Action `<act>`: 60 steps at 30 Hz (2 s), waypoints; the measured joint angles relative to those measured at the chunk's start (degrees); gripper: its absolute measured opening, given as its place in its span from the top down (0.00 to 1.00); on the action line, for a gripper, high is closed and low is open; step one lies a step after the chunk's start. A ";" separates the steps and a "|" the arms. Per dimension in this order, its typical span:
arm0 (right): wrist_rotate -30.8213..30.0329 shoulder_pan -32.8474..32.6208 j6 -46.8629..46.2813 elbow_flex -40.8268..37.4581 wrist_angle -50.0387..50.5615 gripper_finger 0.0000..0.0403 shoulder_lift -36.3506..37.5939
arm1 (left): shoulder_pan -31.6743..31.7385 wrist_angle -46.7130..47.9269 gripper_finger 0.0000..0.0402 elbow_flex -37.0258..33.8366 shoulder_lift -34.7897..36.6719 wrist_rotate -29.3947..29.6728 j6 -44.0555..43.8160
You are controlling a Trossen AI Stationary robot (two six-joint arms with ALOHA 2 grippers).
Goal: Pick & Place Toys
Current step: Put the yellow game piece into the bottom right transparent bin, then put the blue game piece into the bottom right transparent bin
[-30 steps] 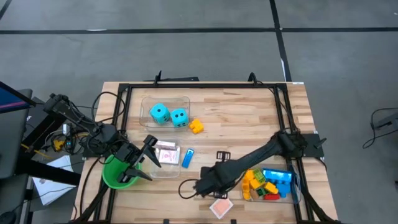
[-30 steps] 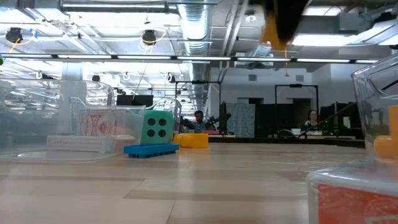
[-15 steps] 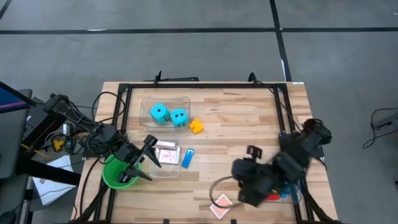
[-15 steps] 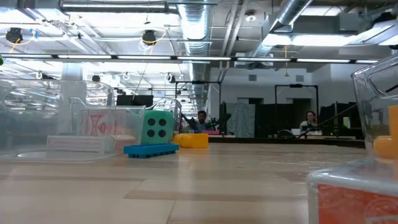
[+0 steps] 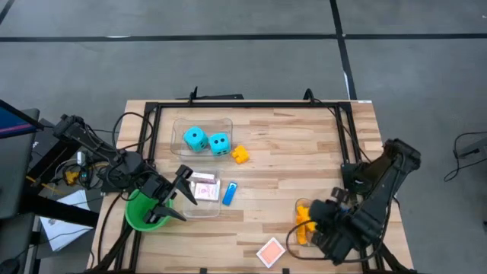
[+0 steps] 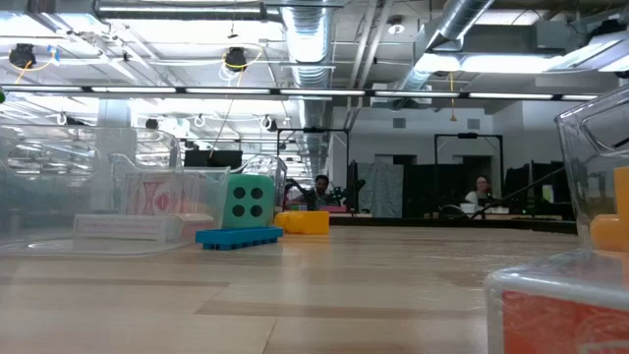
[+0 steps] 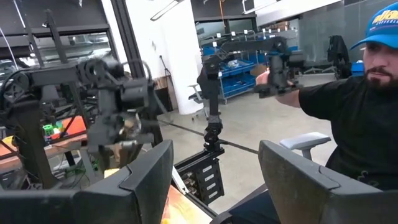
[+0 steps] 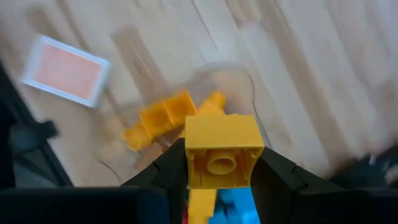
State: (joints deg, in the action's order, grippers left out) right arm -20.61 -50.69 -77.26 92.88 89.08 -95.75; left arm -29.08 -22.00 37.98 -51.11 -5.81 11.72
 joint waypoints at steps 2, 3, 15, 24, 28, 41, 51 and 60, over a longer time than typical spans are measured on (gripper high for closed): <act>1.32 -1.43 -4.06 -5.70 -2.50 0.67 2.65 | -0.02 -0.06 0.42 0.00 0.00 -0.02 -0.02; 1.63 -2.25 -5.95 -8.60 -4.87 0.67 4.29 | -0.02 -0.04 0.42 0.00 0.00 0.00 -0.01; 4.55 -14.21 -32.42 -34.07 -23.22 0.66 15.41 | -0.02 -0.07 0.42 0.01 0.00 -0.02 0.01; 8.77 -20.22 -42.94 -36.32 -24.00 0.66 14.14 | -0.02 -0.10 0.42 0.02 0.00 -0.02 0.01; 8.77 -21.42 -45.49 -36.32 -24.00 0.66 14.02 | -0.02 -0.09 0.42 0.02 0.00 -0.02 0.01; 8.73 -21.66 -45.76 -36.32 -23.54 0.57 14.00 | -0.02 -0.09 0.42 0.02 0.00 -0.02 0.01; 8.64 -21.64 -45.53 -36.32 -23.54 0.52 14.00 | -0.02 -0.10 0.42 0.00 0.00 0.00 0.01; 0.87 -21.62 -43.76 -34.52 -23.94 0.52 15.76 | 0.00 -0.15 0.42 0.00 0.00 -0.02 0.03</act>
State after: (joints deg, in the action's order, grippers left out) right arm -19.73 -72.31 -121.03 58.35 65.14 -79.99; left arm -29.08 -22.15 37.98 -51.11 -5.82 11.75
